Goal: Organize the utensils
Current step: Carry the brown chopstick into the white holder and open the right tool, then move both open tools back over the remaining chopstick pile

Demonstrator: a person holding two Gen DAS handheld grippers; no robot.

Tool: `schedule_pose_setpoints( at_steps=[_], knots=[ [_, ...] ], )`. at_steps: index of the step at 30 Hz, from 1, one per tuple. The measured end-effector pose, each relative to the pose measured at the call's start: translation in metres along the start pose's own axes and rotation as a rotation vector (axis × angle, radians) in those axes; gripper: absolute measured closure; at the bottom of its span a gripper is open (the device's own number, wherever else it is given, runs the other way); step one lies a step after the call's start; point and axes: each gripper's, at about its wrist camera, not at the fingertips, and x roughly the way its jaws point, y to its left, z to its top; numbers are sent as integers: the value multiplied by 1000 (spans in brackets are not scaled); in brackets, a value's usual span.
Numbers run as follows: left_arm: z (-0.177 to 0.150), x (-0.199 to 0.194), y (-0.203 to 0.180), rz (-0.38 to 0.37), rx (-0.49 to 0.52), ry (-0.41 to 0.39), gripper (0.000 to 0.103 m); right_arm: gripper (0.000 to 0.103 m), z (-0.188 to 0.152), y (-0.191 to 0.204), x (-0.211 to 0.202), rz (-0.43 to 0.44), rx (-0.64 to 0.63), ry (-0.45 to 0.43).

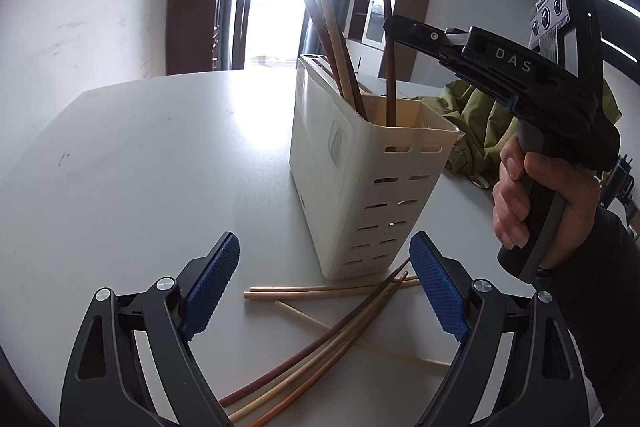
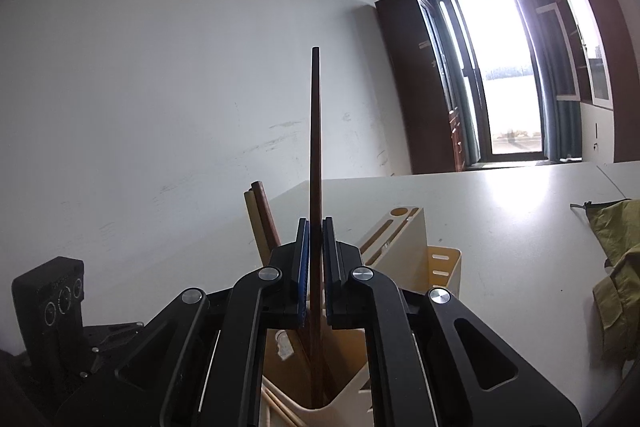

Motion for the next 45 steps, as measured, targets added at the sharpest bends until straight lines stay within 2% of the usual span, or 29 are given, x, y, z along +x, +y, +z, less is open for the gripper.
schedule_pose_setpoints(
  at_steps=[1,3,7,9,12,17,19,22,26,28,30,32,37,40,41,42,43,45],
  knots=[
    [-3,-1,0,4,4,3,17,91,-3,-1,-4,-5,3,9],
    [-7,-2,0,9,14,10,17,73,-7,-3,-11,-17,13,21],
    [-20,-4,1,25,38,30,17,61,-11,-4,-27,-40,16,50],
    [-29,-4,2,32,44,45,17,43,-16,-2,-40,-61,17,53],
    [-42,-8,3,46,63,68,17,38,-25,0,-58,-83,14,65],
    [-61,-12,4,58,140,99,17,37,-51,7,-57,-96,-13,233],
    [-69,-11,3,62,178,113,17,37,-74,12,-55,-94,-17,328],
    [-80,-10,-1,56,233,134,18,37,-100,25,-46,-61,-48,424],
    [-91,-2,-4,44,279,167,28,38,-129,37,-38,-29,-91,514],
    [-93,2,-2,42,282,186,34,46,-142,45,-36,-17,-103,547],
    [-96,7,1,38,281,206,41,56,-151,48,-31,-28,-103,573],
    [-98,10,3,33,282,218,48,59,-157,48,-24,-17,-85,593],
    [-99,10,2,11,299,227,49,59,-164,52,-12,20,-68,615],
    [-103,17,0,19,318,257,58,59,-163,49,-10,25,-45,607],
    [-103,18,0,12,321,268,65,59,-162,48,-11,25,-38,604],
    [-104,19,0,6,318,275,67,59,-159,47,-11,25,-29,598],
    [-103,20,2,-1,308,279,76,59,-158,45,-12,28,-19,594],
    [-103,20,4,-5,297,283,80,59,-154,44,-12,29,-6,590]
  ],
)
